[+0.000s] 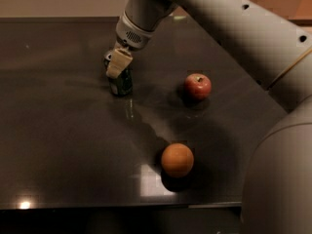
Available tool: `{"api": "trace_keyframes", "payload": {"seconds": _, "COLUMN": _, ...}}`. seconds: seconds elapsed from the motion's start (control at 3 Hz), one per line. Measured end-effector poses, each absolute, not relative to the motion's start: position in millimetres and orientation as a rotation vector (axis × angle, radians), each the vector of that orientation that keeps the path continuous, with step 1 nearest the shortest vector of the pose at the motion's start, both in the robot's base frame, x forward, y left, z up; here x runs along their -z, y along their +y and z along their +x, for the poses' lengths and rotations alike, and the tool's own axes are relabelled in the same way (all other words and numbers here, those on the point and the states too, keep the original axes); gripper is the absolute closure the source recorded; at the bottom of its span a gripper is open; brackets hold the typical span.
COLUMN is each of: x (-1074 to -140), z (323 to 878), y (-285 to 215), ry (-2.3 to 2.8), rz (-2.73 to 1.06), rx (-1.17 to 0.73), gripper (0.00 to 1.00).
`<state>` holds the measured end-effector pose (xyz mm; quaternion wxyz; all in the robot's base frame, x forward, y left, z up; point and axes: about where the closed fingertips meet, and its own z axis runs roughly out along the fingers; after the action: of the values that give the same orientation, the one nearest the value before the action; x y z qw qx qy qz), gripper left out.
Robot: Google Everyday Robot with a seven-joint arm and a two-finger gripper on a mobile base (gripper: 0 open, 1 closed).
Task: Move green can near apple
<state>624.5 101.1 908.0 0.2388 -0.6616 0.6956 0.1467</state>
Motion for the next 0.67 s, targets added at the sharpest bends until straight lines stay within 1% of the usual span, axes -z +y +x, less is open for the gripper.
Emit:
{"api": "trace_keyframes", "payload": {"seconds": 0.33, "x": -917, "z": 620, "y": 84, "ry": 1.911, "rz": -1.816, "rx": -0.361, "gripper": 0.88}}
{"api": "trace_keyframes", "payload": {"seconds": 0.67, "x": -919, "z": 624, "y": 57, "ry": 1.949, "rz": -1.774, "rx": -0.356, "gripper": 1.00}}
